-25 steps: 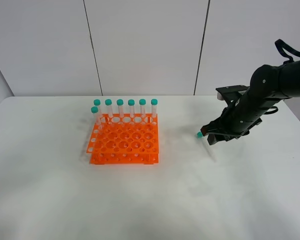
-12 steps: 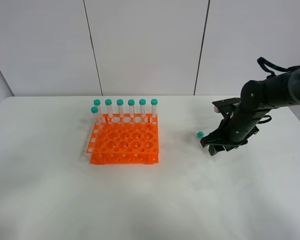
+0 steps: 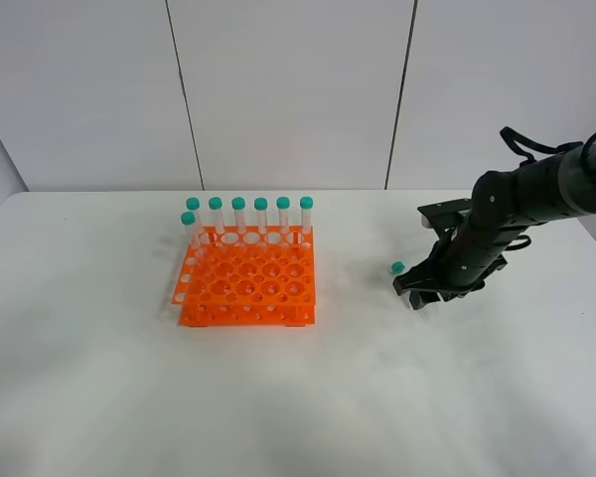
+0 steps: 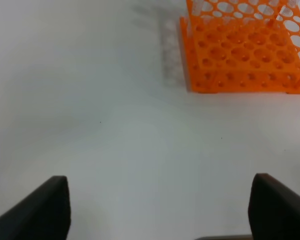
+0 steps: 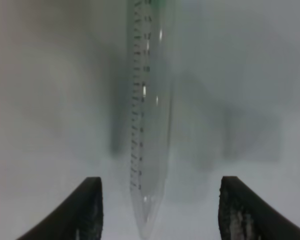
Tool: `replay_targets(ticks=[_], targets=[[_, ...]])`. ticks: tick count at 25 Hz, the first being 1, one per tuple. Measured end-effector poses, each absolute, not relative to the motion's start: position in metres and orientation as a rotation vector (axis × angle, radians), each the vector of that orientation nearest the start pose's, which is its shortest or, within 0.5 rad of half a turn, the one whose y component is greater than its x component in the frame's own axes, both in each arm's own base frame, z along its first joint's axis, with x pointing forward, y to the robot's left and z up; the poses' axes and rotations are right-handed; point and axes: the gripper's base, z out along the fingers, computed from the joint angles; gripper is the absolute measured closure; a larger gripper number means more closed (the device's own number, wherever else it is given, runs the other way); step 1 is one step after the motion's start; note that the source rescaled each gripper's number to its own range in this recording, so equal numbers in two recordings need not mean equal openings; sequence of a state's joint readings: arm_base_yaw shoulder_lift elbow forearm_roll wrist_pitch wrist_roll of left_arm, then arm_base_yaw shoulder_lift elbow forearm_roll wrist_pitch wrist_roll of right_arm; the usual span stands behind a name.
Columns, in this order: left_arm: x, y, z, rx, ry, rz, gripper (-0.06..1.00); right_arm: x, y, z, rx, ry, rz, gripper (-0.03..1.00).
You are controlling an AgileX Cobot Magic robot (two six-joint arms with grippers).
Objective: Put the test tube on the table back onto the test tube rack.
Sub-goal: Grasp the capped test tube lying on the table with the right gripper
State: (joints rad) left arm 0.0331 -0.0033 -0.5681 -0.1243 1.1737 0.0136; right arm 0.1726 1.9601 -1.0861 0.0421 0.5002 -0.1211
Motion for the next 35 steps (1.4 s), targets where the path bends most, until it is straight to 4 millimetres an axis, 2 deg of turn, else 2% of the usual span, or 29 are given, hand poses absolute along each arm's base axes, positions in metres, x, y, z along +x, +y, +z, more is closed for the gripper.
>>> replay_targets(ticks=[6,18,20,21,24,26,27,35], targets=[[-0.019,-0.011,0.287,-0.001,2.082,-0.120,0.10,0.355,0.064,0.107,-0.368,2.872,0.050,-0.03],[-0.019,-0.011,0.287,-0.001,2.082,-0.120,0.10,0.358,0.065,0.096,-0.356,2.876,0.056,-0.03],[-0.019,-0.011,0.287,-0.001,2.082,-0.120,0.10,0.359,0.065,0.096,-0.357,2.873,0.055,0.06],[-0.019,-0.011,0.287,-0.001,2.082,-0.120,0.10,0.359,0.065,0.096,-0.359,2.871,0.053,0.17],[-0.019,-0.011,0.287,-0.001,2.082,-0.120,0.10,0.360,0.065,0.096,-0.357,2.861,0.053,0.54],[-0.019,-0.011,0.287,-0.001,2.082,-0.120,0.10,0.361,0.065,0.096,-0.357,2.856,0.053,0.85],[-0.019,-0.011,0.287,-0.001,2.082,-0.120,0.10,0.361,0.065,0.096,-0.357,2.856,0.053,0.97],[-0.019,-0.011,0.287,-0.001,2.082,-0.120,0.10,0.361,0.065,0.096,-0.382,2.852,0.050,0.96]])
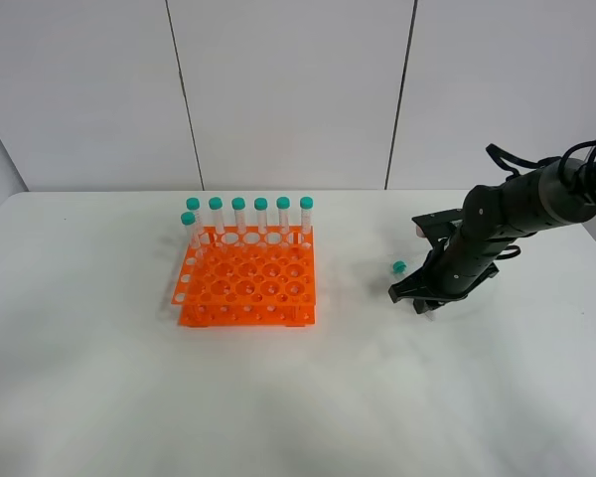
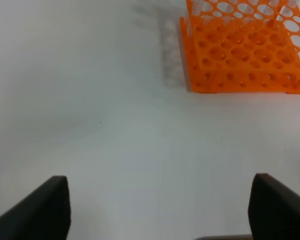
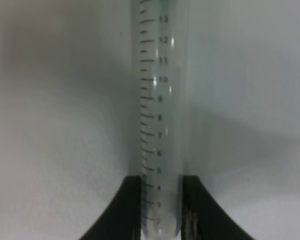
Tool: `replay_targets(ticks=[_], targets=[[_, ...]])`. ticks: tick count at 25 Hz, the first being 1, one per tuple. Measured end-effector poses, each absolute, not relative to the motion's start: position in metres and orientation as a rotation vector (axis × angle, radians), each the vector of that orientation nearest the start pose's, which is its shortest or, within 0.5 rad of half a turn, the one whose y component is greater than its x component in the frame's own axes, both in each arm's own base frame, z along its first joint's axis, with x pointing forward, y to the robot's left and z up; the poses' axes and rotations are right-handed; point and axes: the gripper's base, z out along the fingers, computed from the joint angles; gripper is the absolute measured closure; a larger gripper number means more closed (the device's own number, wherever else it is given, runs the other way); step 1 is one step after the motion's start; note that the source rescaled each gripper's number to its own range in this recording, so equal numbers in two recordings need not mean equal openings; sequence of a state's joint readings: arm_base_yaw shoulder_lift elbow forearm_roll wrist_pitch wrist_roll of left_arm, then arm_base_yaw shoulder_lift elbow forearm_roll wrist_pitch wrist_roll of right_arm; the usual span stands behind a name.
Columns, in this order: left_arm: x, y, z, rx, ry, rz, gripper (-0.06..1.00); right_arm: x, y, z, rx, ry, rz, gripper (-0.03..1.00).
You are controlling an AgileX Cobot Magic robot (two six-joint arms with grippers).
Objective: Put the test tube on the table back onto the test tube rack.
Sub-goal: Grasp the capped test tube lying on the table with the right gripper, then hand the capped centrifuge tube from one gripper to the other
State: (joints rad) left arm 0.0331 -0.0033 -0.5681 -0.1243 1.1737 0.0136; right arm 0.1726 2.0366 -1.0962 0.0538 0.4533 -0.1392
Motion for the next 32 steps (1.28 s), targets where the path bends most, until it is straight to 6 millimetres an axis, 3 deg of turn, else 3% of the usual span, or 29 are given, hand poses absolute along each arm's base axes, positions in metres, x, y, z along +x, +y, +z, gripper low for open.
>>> replay_targets(ticks=[8,20,23,32], targets=[[-0.019,-0.011,0.287,-0.001,2.082,-0.120,0.10,0.361,0.066,0.108,-0.430,2.804,0.052,0.96],[-0.019,-0.011,0.287,-0.001,2.082,-0.120,0.10,0.363,0.072,0.194,-0.463,2.451,0.087,0.96],[-0.019,-0.011,0.287,-0.001,2.082,-0.120,0.10,0.362,0.089,0.208,-0.581,2.329,0.084,0.96],[-0.019,-0.011,0.287,-0.001,2.082,-0.120,0.10,0.345,0.172,0.223,-0.814,2.036,0.113,0.96]])
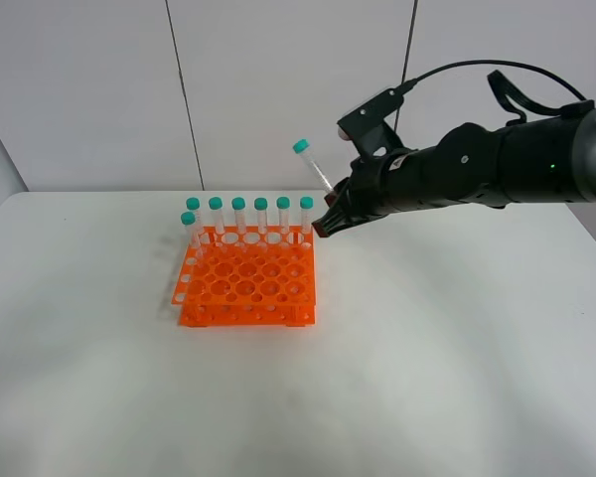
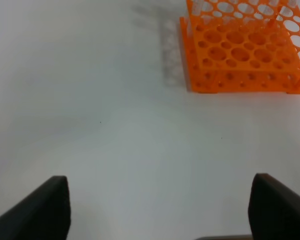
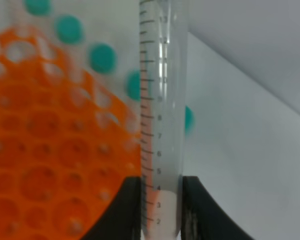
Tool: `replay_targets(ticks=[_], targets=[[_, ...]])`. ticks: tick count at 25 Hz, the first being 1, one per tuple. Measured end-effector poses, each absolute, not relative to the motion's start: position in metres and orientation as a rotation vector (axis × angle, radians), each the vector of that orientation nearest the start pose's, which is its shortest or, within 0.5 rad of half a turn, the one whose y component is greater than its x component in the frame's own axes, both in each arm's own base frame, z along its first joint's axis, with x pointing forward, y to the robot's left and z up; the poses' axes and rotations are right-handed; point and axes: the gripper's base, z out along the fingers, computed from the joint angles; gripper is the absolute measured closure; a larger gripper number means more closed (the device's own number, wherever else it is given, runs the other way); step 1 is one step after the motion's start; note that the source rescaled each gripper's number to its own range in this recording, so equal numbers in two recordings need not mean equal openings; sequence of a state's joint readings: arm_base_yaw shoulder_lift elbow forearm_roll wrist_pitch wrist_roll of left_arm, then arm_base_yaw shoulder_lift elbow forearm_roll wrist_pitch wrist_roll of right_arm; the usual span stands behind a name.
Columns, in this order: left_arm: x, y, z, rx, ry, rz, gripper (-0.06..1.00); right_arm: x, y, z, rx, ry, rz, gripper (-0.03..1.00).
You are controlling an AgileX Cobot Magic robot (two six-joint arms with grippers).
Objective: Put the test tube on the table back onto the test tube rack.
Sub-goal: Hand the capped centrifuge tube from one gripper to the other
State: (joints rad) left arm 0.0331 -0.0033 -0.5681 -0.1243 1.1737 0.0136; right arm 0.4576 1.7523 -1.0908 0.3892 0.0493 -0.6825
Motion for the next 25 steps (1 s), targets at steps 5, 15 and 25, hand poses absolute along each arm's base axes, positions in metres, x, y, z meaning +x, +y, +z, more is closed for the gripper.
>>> replay_targets(ticks=[5,15,25], targets=[[-0.019,-0.011,0.287,-0.001,2.082,-0.120,0.10,0.325,0.213,0.228,-0.902,1.917,0.152,0.96],[-0.019,-0.011,0.287,-0.001,2.082,-0.120,0.10,0.287,0.274,0.246,-0.898,1.688,0.270,0.96],[-0.019,-0.011,0.287,-0.001,2.082,-0.120,0.10,0.264,0.289,0.244,-0.861,1.591,0.595,0.96]])
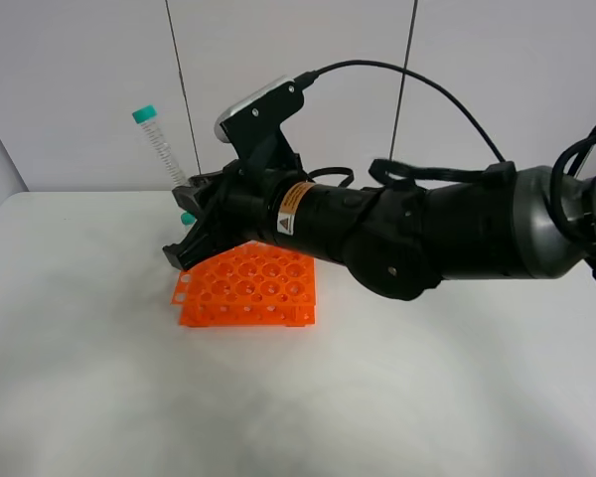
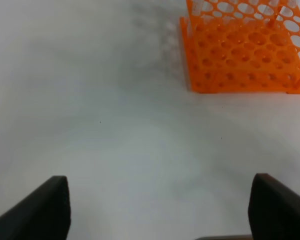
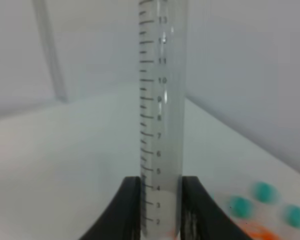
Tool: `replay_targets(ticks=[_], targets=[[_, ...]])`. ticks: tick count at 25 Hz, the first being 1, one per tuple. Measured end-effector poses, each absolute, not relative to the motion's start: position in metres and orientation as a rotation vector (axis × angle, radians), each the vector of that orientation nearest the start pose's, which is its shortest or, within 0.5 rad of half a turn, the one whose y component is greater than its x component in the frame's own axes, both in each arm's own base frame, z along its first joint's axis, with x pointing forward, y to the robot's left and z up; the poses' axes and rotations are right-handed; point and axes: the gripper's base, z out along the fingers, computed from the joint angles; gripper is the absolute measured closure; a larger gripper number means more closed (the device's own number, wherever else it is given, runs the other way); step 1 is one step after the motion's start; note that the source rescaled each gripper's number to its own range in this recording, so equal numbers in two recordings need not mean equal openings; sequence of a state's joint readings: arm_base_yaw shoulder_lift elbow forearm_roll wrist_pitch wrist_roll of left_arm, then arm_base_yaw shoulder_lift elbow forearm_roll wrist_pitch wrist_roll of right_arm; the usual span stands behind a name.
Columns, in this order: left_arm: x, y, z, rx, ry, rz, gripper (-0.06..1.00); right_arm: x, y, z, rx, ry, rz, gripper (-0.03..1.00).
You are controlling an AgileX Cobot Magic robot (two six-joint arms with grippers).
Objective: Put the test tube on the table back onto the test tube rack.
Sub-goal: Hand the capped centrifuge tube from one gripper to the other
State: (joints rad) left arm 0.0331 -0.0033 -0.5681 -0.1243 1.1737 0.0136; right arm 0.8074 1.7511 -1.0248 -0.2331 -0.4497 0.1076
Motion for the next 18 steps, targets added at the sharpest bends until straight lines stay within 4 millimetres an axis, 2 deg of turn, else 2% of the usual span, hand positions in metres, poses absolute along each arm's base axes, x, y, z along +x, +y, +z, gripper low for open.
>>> replay_targets(ticks=[5,14,18], targets=[[-0.019,-0.011,0.287,-0.001,2.082,-0.120,0.10,0.246,0.295,0.235,-0.971,1.568,0.789,0.96],[-0.019,-0.011,0.287,-0.001,2.082,-0.120,0.10,0.237,0.297,0.235,-1.080,1.514,0.821,0.96],[-0.019,-0.011,0.287,-0.001,2.082,-0.120,0.10,0.231,0.290,0.232,-1.092,1.522,0.831,0.96]])
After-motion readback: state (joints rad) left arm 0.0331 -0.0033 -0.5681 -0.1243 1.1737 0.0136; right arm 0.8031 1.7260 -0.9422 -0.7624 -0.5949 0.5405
